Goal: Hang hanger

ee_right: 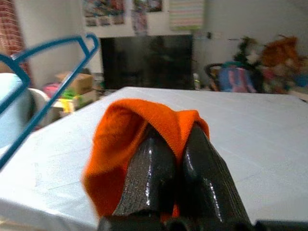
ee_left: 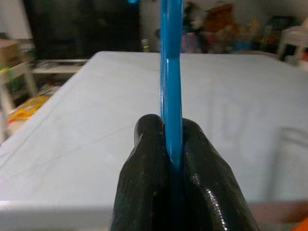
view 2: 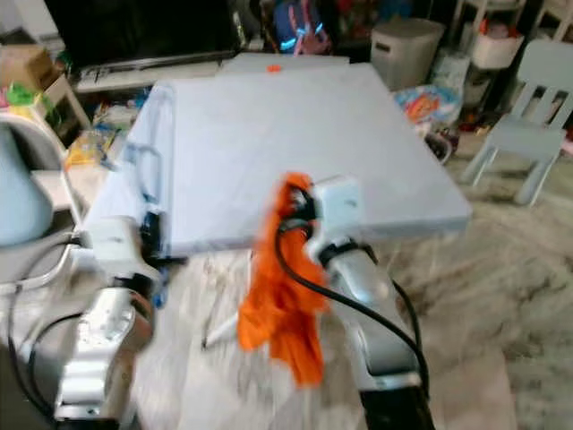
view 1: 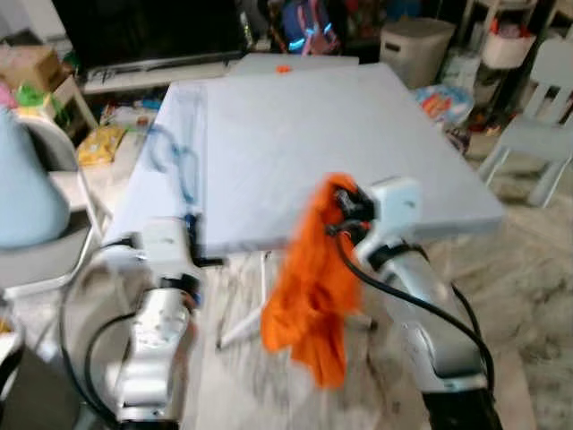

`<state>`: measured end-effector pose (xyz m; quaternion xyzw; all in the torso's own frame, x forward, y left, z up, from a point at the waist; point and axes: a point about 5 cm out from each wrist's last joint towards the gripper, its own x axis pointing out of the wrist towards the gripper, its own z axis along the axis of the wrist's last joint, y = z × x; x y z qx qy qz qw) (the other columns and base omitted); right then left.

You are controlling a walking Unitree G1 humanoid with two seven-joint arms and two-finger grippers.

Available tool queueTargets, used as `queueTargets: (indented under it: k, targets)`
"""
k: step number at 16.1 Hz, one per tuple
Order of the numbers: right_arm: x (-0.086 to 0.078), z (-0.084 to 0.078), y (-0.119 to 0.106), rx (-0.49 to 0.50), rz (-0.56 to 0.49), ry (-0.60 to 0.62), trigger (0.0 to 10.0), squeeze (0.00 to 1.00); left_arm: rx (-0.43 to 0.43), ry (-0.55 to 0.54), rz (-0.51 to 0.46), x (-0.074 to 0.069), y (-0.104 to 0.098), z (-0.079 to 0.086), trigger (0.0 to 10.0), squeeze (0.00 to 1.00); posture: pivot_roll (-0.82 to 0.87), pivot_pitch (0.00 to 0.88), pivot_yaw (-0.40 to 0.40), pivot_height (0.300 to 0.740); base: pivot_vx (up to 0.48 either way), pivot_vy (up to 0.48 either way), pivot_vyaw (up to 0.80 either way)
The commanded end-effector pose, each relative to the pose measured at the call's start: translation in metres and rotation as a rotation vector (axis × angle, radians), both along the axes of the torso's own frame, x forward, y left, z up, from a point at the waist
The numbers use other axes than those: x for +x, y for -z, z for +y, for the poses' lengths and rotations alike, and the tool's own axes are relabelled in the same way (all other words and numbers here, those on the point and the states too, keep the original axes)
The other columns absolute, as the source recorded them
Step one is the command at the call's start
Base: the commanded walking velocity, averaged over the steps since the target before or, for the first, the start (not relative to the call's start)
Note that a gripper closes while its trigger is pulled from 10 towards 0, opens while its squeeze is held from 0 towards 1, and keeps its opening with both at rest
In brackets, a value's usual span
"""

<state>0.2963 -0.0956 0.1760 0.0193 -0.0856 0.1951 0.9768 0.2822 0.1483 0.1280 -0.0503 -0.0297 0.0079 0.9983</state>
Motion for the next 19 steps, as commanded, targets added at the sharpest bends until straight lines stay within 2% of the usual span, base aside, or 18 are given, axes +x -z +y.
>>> queueTargets:
  k: [1, 10, 14, 17, 19]
  targets:
    - [-0.002, 0.014, -0.013, 0.017, -0.052, -0.044, 10.0, 0.00, 0.023, -0.050, -0.005, -0.002, -0.002, 0.017, 10.0, 0.00, -0.06, 0.010, 0.048, 0.740, 0.401, 0.262, 0.00]
    - [-0.001, 0.015, -0.011, 0.021, -0.051, -0.034, 10.0, 0.00, 0.018, -0.041, 0.011, -0.003, 0.000, 0.016, 10.0, 0.00, -0.05, 0.012, 0.051, 0.740, 0.400, 0.264, 0.00]
    - [0.000, 0.013, -0.012, 0.025, -0.052, -0.030, 10.0, 0.00, 0.045, -0.042, 0.044, -0.005, 0.005, 0.014, 10.0, 0.00, -0.05, 0.015, 0.044, 0.740, 0.000, 0.000, 0.00]
    - [0.012, 0.010, -0.019, 0.030, -0.064, -0.019, 10.0, 0.00, 0.054, -0.045, 0.066, -0.008, 0.010, 0.014, 10.0, 0.00, -0.04, 0.021, 0.036, 0.740, 0.000, 0.000, 0.00]
    - [0.032, 0.014, -0.036, 0.024, -0.101, -0.034, 10.0, 0.00, 0.056, -0.045, 0.077, -0.011, 0.013, 0.014, 10.0, 0.00, -0.03, 0.026, 0.025, 0.740, 0.000, 0.000, 0.00]
